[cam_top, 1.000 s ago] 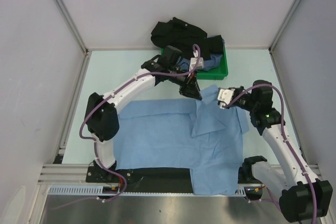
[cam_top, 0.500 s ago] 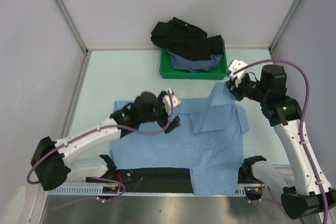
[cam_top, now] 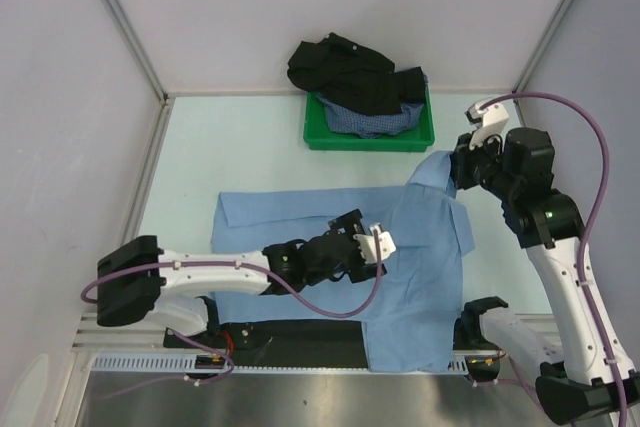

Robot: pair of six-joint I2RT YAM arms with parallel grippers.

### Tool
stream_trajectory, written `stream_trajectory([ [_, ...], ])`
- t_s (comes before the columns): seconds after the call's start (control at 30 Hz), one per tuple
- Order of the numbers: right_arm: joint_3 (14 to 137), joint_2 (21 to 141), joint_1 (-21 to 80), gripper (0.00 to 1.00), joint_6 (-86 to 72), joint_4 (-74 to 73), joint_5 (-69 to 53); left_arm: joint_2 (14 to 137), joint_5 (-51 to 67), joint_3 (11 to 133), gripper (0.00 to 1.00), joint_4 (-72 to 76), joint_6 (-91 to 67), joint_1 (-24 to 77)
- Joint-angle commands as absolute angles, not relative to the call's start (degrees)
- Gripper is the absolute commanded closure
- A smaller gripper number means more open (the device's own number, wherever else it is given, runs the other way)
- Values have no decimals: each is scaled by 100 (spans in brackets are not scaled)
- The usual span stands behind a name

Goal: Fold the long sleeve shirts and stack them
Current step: Fold the shirt

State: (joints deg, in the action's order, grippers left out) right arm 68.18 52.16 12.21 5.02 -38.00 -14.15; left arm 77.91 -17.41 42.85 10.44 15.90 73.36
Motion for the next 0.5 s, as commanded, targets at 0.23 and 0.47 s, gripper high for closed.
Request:
stream_trajectory([
  [0.23, 7049, 4799, 1239, 100, -948, -3867, -800, 8946, -3751, 5447, 12, 1749, 1318, 7743],
  [0.47, 7075, 4579, 1239, 100, -1099, -3973, -633, 9589, -4420, 5608, 39, 1749, 1152, 7673],
])
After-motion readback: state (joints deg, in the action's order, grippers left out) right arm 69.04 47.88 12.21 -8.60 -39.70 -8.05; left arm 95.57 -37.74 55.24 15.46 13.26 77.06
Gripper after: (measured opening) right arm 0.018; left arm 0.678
